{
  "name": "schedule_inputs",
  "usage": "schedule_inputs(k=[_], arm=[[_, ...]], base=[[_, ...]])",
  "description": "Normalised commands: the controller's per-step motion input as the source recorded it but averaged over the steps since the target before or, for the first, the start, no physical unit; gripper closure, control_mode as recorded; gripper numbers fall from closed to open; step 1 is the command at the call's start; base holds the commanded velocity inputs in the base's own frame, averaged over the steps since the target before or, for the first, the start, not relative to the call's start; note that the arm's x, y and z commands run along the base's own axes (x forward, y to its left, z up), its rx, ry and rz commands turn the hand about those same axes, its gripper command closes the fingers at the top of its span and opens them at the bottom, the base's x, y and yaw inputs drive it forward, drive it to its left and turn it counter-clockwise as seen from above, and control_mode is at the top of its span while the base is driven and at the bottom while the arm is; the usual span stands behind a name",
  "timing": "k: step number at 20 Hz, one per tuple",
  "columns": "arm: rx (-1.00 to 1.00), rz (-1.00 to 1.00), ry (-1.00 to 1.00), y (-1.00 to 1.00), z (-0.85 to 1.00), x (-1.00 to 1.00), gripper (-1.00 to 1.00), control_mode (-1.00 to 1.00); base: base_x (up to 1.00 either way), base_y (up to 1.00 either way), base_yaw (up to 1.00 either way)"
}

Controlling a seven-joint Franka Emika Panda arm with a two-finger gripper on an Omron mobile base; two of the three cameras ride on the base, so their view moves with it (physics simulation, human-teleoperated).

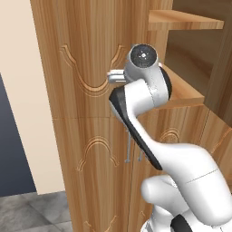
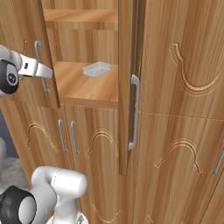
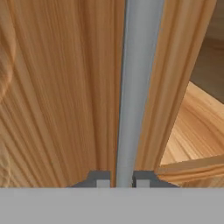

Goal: Retrieve the tupperware from the cabinet, then place the raw meat into the tupperware to avoid contamination.

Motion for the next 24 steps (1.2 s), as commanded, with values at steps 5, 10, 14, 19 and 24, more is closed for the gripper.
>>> schedule_inputs(k=[5,10,14,19,24], arm=[[0.00,-0.04,0.07,0.50,-0.12,-0.82,1.00,-1.00],[-0.08,-0.01,-0.05,0.72,-0.05,-0.86,1.00,-1.00],[0.01,-0.05,-0.04,-0.04,0.00,-0.49,1.00,-1.00],[0.06,-0.04,0.00,-0.26,0.12,-0.37,-1.00,-1.00],[0.28,-0.02,0.14,-0.73,0.08,-0.02,-1.00,-1.00]], base=[[0.00,0.00,0.00],[0.00,0.00,0.00],[0.00,0.00,0.00],[0.00,0.00,0.00],[0.00,0.00,0.00]])
